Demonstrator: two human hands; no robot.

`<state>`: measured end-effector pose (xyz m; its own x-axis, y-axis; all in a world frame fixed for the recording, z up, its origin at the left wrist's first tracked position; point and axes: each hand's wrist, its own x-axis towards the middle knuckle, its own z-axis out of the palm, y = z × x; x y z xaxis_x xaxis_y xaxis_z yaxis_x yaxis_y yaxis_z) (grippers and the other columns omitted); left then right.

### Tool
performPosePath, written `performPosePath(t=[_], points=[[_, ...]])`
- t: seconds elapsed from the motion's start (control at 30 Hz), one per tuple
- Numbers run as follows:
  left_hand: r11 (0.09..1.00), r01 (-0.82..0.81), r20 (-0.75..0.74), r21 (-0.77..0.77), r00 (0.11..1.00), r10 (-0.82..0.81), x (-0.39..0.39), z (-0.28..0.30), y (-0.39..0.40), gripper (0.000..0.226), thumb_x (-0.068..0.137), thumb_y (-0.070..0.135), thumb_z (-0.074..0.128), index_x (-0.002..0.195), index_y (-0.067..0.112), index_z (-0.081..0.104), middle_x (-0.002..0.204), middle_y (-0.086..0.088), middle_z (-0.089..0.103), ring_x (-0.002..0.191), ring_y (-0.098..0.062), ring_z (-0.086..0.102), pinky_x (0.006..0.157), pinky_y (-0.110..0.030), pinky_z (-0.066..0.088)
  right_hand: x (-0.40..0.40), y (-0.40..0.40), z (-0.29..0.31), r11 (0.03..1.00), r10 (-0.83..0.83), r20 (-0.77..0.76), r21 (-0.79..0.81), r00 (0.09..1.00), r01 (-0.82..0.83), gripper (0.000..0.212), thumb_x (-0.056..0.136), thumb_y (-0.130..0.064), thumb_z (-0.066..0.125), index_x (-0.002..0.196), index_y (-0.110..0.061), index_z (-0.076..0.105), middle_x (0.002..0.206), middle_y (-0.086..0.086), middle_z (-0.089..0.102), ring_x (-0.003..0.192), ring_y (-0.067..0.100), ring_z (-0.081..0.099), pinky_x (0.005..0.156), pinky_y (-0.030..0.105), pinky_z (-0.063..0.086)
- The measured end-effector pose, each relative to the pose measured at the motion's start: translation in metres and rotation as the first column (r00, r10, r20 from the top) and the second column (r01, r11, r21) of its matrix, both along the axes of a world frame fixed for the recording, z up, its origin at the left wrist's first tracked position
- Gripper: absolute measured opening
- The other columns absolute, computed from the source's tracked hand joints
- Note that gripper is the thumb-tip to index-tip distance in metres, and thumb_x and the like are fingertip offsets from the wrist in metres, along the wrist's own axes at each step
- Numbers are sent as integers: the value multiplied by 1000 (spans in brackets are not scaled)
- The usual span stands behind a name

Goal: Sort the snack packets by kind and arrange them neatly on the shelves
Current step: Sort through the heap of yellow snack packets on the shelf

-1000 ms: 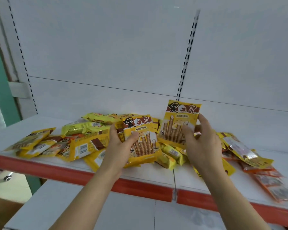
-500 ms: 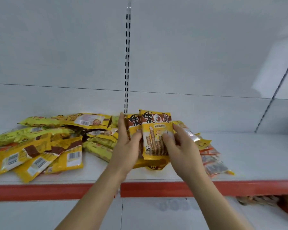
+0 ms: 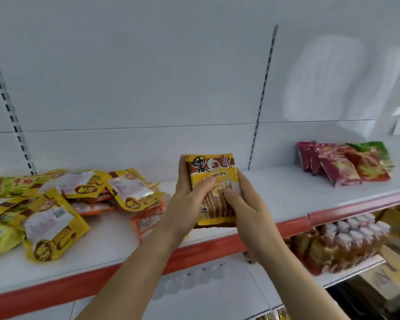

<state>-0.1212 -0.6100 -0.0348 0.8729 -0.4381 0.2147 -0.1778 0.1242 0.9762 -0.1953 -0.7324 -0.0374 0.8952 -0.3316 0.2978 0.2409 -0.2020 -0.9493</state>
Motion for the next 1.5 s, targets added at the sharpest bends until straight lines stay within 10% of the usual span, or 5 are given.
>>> performPosePath(t=[0.27, 0.43, 0.63, 1.17, 1.5], points=[[971, 89, -29, 223, 996, -85, 5, -3, -155, 85, 106, 53, 45, 160, 41, -19, 133, 7, 64, 113, -16, 67, 102, -37, 53, -9, -140, -4, 969, -244, -34, -52, 969, 242, 41, 103, -19, 49, 130, -48, 55, 101, -5, 76, 96, 35, 71, 86, 57, 57], [978, -4, -80, 207, 997, 21, 32, -5, -238, 60, 99, 49, 63, 143, 20, 36, 107, 15, 61, 90, -6, 66, 67, -24, 54, 20, -216, -1, 953, -301, -113, -30, 947, 300, 34, 104, -19, 49, 133, -35, 57, 99, -7, 76, 87, 19, 75, 81, 43, 61], [937, 39, -78, 346, 997, -13, 78, -11, -319, 38, 102, 52, 51, 127, 23, 54, 115, 1, 68, 100, -18, 68, 77, -33, 56, 65, -295, -4, 943, -331, -183, -83, 926, 321, 28, 102, -21, 49, 117, -42, 59, 92, -10, 76, 79, 18, 75, 78, 49, 62], [811, -202, -57, 550, 959, 278, 134, -33, -429, 43, 100, 53, 43, 122, 26, 68, 120, -3, 70, 114, -29, 62, 105, -40, 48, 165, -424, -28, 989, -95, -354, -141, 930, 48, 24, 96, -20, 49, 97, -41, 60, 101, -8, 72, 95, 16, 69, 88, 46, 59], [789, -224, -18, 572, 958, 285, 149, -37, -424, 27, 105, 37, 51, 100, 18, 71, 98, 0, 69, 97, -20, 62, 70, -25, 40, 182, -430, -26, 912, -208, -387, -409, 898, 35, 39, 100, -29, 48, 136, -16, 50, 111, 1, 61, 105, 25, 58, 84, 31, 42]])
